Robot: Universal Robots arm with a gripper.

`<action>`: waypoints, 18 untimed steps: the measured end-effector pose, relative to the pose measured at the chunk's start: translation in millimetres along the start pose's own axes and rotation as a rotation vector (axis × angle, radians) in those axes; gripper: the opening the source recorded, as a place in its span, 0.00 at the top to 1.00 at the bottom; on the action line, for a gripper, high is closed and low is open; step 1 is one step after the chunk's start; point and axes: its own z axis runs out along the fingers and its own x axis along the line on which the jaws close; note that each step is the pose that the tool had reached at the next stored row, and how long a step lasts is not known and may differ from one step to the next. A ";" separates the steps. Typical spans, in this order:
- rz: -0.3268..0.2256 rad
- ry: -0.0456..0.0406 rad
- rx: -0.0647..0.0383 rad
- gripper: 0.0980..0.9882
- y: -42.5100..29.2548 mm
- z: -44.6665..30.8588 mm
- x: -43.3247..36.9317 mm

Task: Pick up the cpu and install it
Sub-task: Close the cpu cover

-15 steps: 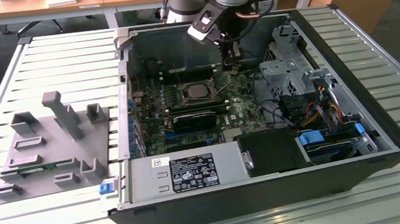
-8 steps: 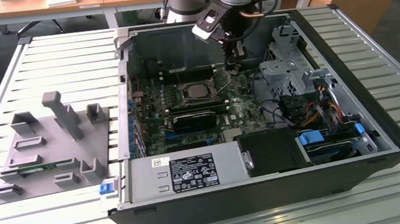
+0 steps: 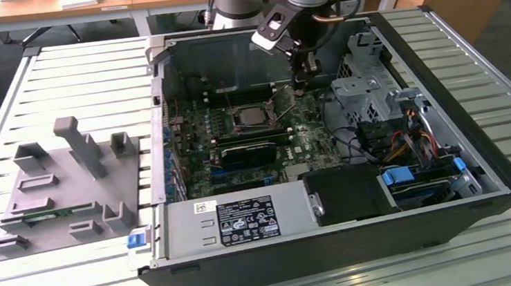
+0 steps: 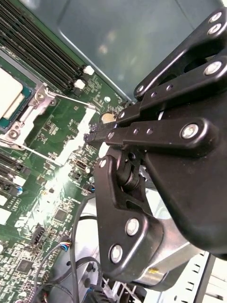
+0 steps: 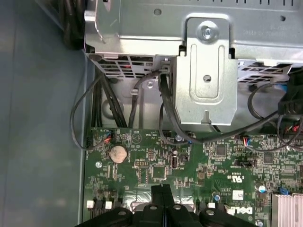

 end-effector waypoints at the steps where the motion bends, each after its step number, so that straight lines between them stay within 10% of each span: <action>1: 0.000 0.0001 0.001 0.99 1.2 0.3 0.0; 18: 0.000 0.0005 0.017 0.99 7.7 14.4 0.5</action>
